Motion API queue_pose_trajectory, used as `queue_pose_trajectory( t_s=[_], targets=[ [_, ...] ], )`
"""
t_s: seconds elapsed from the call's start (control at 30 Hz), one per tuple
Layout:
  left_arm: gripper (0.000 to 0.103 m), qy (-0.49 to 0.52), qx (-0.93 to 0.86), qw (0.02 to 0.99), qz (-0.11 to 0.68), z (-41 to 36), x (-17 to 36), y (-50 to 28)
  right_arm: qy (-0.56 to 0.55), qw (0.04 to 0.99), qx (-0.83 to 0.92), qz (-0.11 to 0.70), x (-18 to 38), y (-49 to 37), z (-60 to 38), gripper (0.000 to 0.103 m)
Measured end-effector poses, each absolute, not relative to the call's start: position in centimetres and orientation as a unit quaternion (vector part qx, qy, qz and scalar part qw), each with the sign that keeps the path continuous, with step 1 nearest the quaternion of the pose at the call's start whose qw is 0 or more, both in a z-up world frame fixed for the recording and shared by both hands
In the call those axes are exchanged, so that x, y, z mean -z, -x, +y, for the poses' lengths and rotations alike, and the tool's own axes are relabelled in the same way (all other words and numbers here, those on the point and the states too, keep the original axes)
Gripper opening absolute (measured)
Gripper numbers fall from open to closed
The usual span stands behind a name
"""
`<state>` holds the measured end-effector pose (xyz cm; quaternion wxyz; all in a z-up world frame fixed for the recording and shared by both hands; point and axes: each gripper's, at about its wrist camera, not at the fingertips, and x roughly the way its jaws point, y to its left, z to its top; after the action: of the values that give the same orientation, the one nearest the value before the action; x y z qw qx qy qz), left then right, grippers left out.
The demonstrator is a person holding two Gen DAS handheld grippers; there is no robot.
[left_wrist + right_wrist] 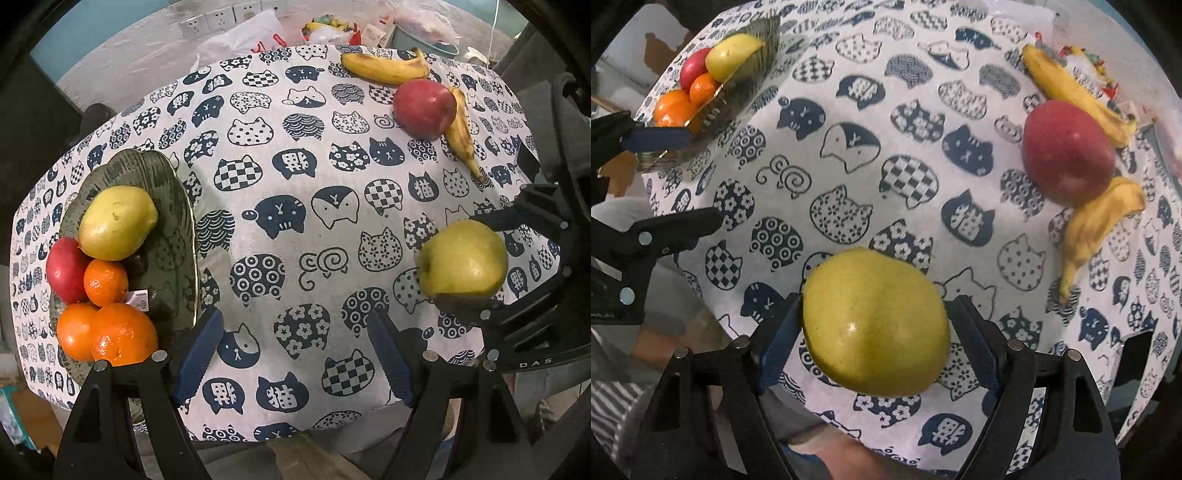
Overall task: Organize fruits
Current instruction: 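Move back to the fruit row and grasp a green pear with the right tool, then grasp the red apple with the left tool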
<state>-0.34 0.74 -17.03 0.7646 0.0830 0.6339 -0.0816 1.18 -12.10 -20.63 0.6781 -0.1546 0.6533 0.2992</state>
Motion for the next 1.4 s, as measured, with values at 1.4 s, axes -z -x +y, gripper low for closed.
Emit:
queue_pose_trajectory(
  t_s=[1.4],
  targets=[
    [0.086, -0.066, 0.15, 0.797, 0.581, -13.2, 16.9, -12.8, -0.034, 0.801, -0.101, 0.589, 16.7, -9.8, -29.7, 0.076]
  ],
)
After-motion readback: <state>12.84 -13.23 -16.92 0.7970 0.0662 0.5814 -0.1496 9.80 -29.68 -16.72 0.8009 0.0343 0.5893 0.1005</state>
